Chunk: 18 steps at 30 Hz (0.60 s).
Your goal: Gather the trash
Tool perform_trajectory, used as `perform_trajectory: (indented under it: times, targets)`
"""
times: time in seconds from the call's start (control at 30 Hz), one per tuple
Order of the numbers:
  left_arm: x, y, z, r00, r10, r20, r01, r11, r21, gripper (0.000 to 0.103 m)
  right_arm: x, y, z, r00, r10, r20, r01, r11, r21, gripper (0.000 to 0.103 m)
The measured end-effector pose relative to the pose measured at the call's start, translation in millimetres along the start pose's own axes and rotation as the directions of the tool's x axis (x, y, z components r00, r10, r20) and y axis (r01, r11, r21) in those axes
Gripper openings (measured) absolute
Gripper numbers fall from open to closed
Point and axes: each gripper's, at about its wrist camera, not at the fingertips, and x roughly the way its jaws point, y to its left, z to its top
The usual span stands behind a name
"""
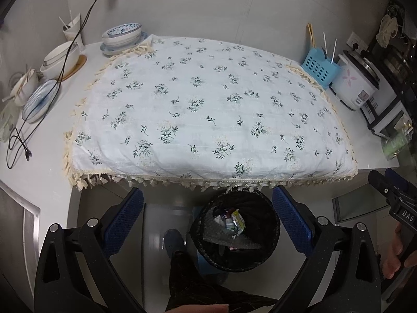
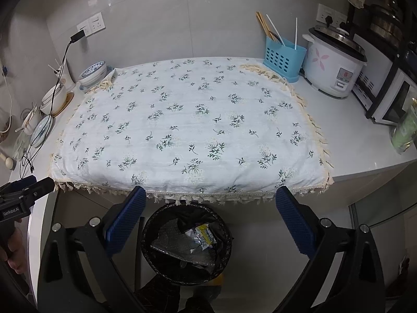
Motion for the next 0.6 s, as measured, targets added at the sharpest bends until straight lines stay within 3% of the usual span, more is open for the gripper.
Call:
perform_trajectory:
  times: [0.13, 0.6]
  targets:
    - [-2.5, -1.6, 0.3, 0.999, 0.037, 0.015, -0.037, 0.999, 0.019, 0.097, 0.9, 0.6, -1.2, 1.0, -0.001, -0.004, 0.001, 1.0, 0.003, 0.095]
    - [-8.5, -5.2, 2.9, 0.997, 0.059, 0.049, -0.061, 0.997, 0.043, 0.097, 2.2, 5.7, -2.2, 1.0, 0.004, -0.007, -0.004, 1.0, 0.009, 0.095]
